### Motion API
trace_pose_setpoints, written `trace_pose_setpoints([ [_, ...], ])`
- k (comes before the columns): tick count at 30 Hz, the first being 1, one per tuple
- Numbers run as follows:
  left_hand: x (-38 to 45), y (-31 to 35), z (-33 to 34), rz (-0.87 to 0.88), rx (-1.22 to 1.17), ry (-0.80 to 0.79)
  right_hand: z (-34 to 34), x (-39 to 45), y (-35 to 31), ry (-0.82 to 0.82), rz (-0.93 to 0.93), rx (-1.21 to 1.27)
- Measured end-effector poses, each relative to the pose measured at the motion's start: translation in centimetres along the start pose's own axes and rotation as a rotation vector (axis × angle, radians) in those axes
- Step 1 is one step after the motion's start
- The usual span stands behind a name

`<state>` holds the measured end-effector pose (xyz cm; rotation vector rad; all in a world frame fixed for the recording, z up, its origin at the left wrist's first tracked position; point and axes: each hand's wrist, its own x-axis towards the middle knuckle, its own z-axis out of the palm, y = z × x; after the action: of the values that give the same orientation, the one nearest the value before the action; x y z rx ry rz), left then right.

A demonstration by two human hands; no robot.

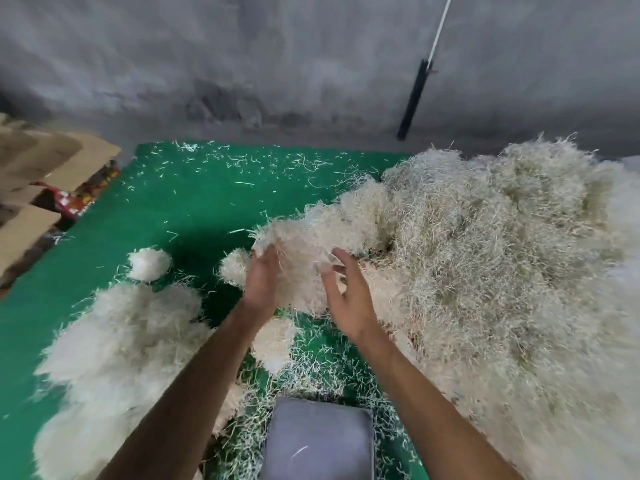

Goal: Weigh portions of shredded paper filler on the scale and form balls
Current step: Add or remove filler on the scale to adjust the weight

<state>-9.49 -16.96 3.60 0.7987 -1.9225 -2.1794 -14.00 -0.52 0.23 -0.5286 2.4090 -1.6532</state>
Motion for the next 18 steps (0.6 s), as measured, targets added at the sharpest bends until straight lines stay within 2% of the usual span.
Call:
trace_pose_setpoints([
  [4, -7.9, 1.4, -2.0, -0.053, -0.242, -0.019, 1.0, -4.8, -4.3, 0.000, 0.141, 0.213],
  [8, -14.6, -0.1, -4.2, 0.025, -0.265, 0.028, 2.1, -8.7, -5.1, -0.088, 0.423, 0.462],
  [11, -17.2, -0.4, -4.4, 0.142, -0.200, 0.091, 2.3, -11.8, -6.0, -0.153, 0.469, 0.691],
  [13, -17.0, -1.4, -4.1, 0.082, -0.274, 0.111, 2.4, -13.3, -6.6, -0.183, 0.420, 0.680],
  [14, -17.3, -2.1, -3.5, 0.049, -0.149, 0.105, 2.4, -14.2, -6.7, -0.206, 0.400, 0.620],
  [16, -18.5, -3.2, -2.3, -0.126, 0.033, 0.020, 2.5, -15.7, -6.6, -0.258, 0.344, 0.391],
  [18, -18.9, -4.5, -1.8, -0.167, 0.093, 0.101, 2.3, -17.1, -6.0, -0.256, 0.325, 0.257],
])
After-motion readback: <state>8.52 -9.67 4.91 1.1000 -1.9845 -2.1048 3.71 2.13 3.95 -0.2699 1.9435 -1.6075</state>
